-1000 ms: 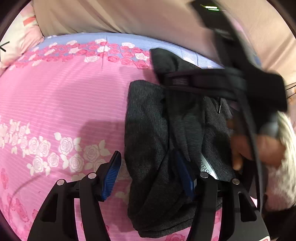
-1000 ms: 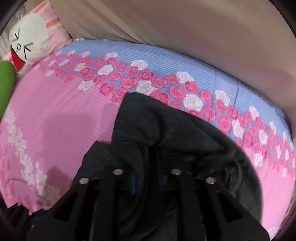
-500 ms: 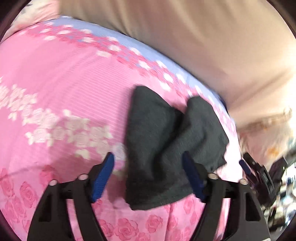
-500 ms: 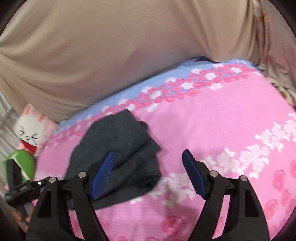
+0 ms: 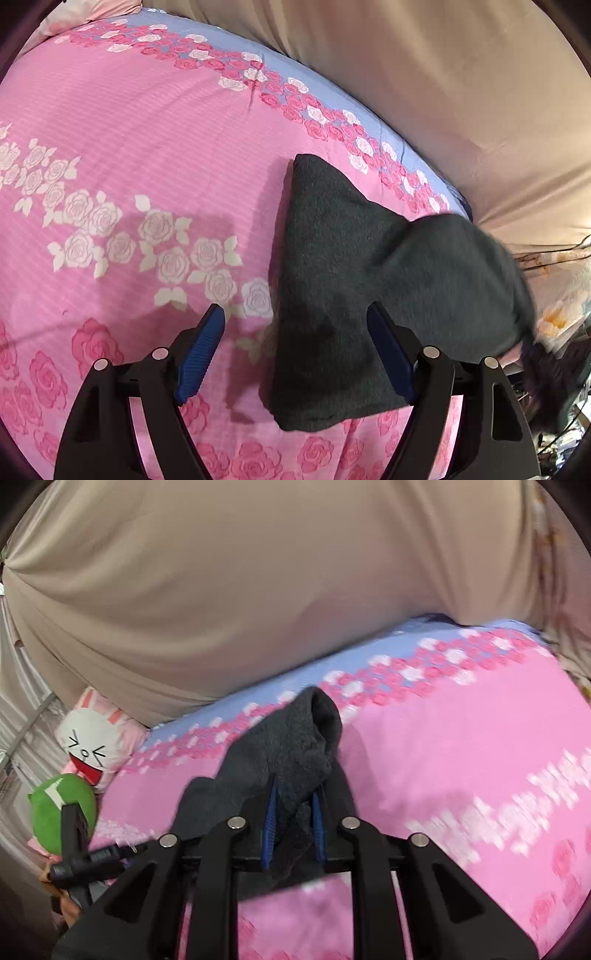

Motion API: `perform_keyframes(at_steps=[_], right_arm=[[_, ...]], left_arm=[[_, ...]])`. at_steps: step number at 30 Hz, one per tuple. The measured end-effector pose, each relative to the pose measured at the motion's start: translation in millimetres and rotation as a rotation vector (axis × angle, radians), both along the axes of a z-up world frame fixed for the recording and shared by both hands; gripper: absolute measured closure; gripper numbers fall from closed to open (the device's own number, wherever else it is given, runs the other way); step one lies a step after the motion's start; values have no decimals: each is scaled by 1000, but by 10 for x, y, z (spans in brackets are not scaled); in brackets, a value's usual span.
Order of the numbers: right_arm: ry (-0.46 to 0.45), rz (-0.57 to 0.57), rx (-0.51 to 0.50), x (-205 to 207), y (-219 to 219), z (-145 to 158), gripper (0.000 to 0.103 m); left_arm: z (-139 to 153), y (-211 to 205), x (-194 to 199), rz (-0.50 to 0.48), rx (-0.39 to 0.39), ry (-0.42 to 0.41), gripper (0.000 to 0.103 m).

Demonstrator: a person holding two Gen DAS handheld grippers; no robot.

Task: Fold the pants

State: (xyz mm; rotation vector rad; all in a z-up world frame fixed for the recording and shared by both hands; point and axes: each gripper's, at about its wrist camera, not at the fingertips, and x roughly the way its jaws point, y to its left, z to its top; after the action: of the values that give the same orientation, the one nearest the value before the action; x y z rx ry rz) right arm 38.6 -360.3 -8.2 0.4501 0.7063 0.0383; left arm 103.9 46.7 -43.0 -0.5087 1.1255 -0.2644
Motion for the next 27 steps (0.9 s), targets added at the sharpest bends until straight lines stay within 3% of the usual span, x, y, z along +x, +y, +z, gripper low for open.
perform_keyframes(at_steps=[3,5,7,9,11,12,13,14,15,17,19,21,23,24,25,26,27], right_arm=[[182,-23,-67,129,-7,-507,71],[186,-44,-9,166,-91,-657,65],[131,-50,113,134,-213,-640,41],[105,-67,172,155,-260,-643,11],[119,-69,221,241,-264,-752,12],[133,-51,265,312,-256,-828,40],[171,-33,299,402,-223,-934,48],[172,-44,273,404,-163,-909,57],[167,-32,249,399,-105,-835,70],[93,-15,259,253,-24,-499,75],[23,-9,238,-13,80,-121,76],[17,-18,186,-308,193,37,72],[71,-71,154,-520,244,-154,60],[125,-103,110,-593,276,-299,49],[201,-144,62,-695,287,-504,47],[244,-174,35,-764,273,-620,46],[238,-191,42,-841,238,-657,42]], left_arm=[[-97,-55,94,2,12,37,27],[-109,-69,88,22,15,44,27],[-118,-57,45,35,-2,53,26],[-122,-61,4,53,-9,43,24],[-126,-131,-5,44,-23,23,21],[-136,-164,4,27,-41,15,23],[-135,-237,31,2,-32,5,24],[-129,-298,66,-30,-39,-4,64],[-159,-377,147,-83,-49,28,83],[-127,-332,245,-92,-76,56,86],[49,-152,233,-98,-133,40,86],[203,15,148,-102,-136,30,89],[193,169,39,-84,-62,47,90],[126,204,4,-71,19,48,91],[16,224,-45,-58,120,52,92],[-68,261,-87,-56,137,70,93],[-112,301,-117,-60,104,88,93]])
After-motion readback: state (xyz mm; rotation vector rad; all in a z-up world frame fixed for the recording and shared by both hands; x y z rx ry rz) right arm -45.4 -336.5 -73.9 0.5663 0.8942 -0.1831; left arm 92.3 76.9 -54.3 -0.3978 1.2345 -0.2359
